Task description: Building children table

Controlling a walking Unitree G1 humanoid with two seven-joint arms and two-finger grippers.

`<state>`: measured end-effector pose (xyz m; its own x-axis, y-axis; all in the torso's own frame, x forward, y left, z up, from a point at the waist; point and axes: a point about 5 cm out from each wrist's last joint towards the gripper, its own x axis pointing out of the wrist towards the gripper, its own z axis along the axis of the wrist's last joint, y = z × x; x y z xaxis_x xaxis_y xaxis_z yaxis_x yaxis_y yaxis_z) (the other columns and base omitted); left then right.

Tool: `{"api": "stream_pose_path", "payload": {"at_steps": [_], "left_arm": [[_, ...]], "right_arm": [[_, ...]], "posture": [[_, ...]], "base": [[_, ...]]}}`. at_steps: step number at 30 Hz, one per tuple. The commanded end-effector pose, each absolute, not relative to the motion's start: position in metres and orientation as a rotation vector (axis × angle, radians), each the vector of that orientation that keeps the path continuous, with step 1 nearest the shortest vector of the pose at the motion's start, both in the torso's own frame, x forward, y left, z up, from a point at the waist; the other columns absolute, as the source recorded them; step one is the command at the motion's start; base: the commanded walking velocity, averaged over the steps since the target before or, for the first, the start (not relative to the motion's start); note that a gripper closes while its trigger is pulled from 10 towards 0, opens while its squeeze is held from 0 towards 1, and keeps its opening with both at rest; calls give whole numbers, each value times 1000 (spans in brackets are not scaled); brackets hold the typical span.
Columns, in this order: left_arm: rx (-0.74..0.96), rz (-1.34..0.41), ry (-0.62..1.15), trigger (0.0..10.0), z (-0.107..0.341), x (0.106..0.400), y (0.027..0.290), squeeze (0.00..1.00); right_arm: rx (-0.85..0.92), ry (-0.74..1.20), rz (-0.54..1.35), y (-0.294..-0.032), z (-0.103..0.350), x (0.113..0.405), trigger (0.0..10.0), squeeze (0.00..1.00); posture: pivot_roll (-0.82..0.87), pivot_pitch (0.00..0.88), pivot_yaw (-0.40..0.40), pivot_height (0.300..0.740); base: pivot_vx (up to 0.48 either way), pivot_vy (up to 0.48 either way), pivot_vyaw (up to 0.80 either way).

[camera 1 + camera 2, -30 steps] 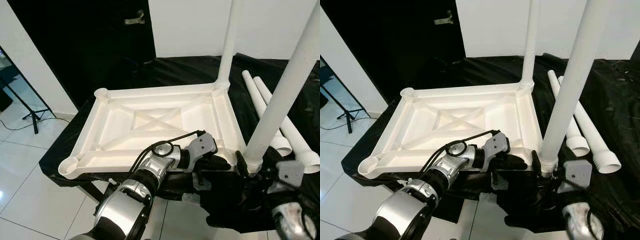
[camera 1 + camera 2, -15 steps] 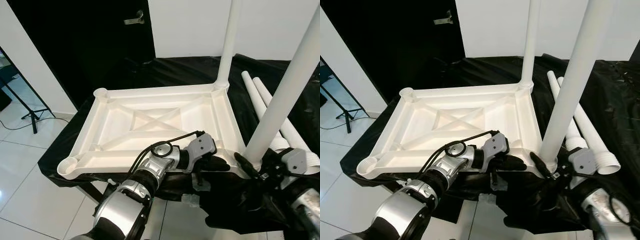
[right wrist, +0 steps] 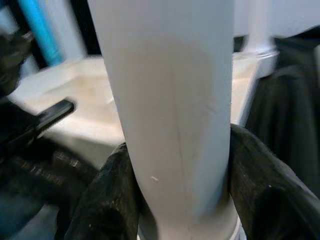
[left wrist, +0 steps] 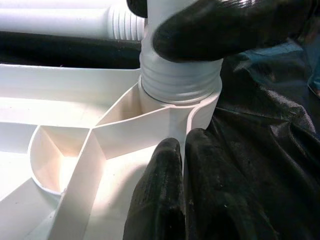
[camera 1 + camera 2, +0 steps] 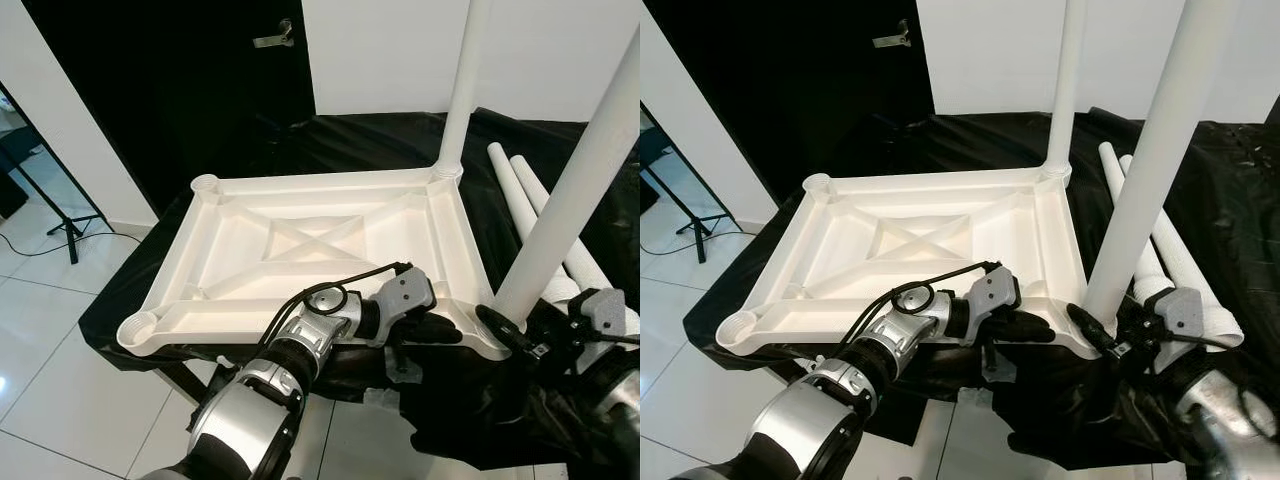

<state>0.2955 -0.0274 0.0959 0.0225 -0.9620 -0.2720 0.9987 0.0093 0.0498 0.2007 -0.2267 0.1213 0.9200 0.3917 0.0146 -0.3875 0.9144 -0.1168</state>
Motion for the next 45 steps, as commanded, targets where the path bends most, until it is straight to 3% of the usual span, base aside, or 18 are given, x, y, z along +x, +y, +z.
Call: {"api": "stream_pose_path", "payload": {"at_steps": [1, 4, 5, 7, 9, 18, 19, 20, 25, 26, 29, 37, 38, 39, 40, 43, 44, 45], "left_arm": [[277, -1415, 377, 10000, 57, 285, -17, 0], [279, -1414, 377, 10000, 57, 286, -16, 0], [279, -1414, 377, 10000, 57, 286, -16, 0], [280, -1412, 378, 10000, 57, 286, -16, 0], [281, -1411, 379, 10000, 56, 286, -15, 0], [291, -1409, 382, 10000, 56, 287, -12, 0], [292, -1408, 381, 10000, 57, 288, -12, 0], [293, -1408, 378, 10000, 58, 288, -13, 0], [283, -1411, 379, 10000, 58, 287, -15, 0], [288, -1421, 384, 10000, 55, 285, -15, 0], [290, -1434, 390, 10000, 52, 281, -15, 0], [280, -1415, 383, 10000, 55, 285, -16, 0], [280, -1413, 383, 10000, 55, 285, -15, 0], [280, -1413, 383, 10000, 55, 285, -15, 0], [279, -1411, 384, 10000, 55, 285, -15, 0], [278, -1411, 385, 10000, 55, 285, -15, 0], [278, -1411, 386, 10000, 55, 284, -15, 0], [278, -1411, 386, 10000, 55, 284, -15, 0]], "right_arm": [[-94, 30, 360, -220, 104, 197, 0, 0], [-90, -40, 91, -220, 102, 191, 0, 0], [-90, -40, 91, -220, 102, 191, 0, 0], [-89, -67, -146, -221, 102, 181, 0, 0], [-92, -79, -233, -224, 104, 179, 0, 0], [-123, -75, -334, -230, 105, 177, 0, 0], [-127, -68, -321, -228, 104, 178, 3686, 0], [-123, -82, -260, -222, 105, 182, 10000, 1000], [-136, -100, -109, -210, 107, 190, 10000, 1000], [-143, -92, -10, -207, 106, 194, 10000, 0], [-176, -83, 151, -205, 106, 197, 10000, 0], [-239, -60, 303, -220, 111, 204, 10000, 0], [-263, -50, 335, -223, 112, 205, 9176, 0], [-263, -50, 335, -223, 112, 205, 9176, 0], [-293, -46, 376, -226, 114, 206, 9843, 0], [-303, -45, 391, -229, 115, 207, 10000, 0], [-309, -45, 398, -229, 116, 207, 9216, 0], [-309, -45, 398, -229, 116, 207, 9216, 0]], "posture": [[1, 0, 91, 740], [9, 0, 88, 740], [9, 0, 88, 740], [19, 0, 86, 740], [21, 0, 86, 740], [15, 0, 91, 740], [11, 0, 93, 740], [8, 0, 94, 740], [-1, 0, 102, 740], [-1, 0, 101, 740], [1, 0, 98, 740], [8, 0, 89, 740], [8, 0, 89, 740], [8, 0, 89, 740], [9, 0, 88, 740], [8, 0, 88, 740], [8, 0, 88, 740], [8, 0, 88, 740]], "base": [[0, 0, 0], [0, 0, 0], [0, 0, 0], [0, 0, 0], [0, 0, 0], [0, 0, 0], [0, 0, 0], [0, 0, 0], [0, 0, 0], [0, 0, 0], [0, 0, 0], [0, 0, 0], [0, 0, 0], [0, 0, 0], [0, 0, 0], [0, 0, 0], [0, 0, 0], [0, 0, 0]]}}
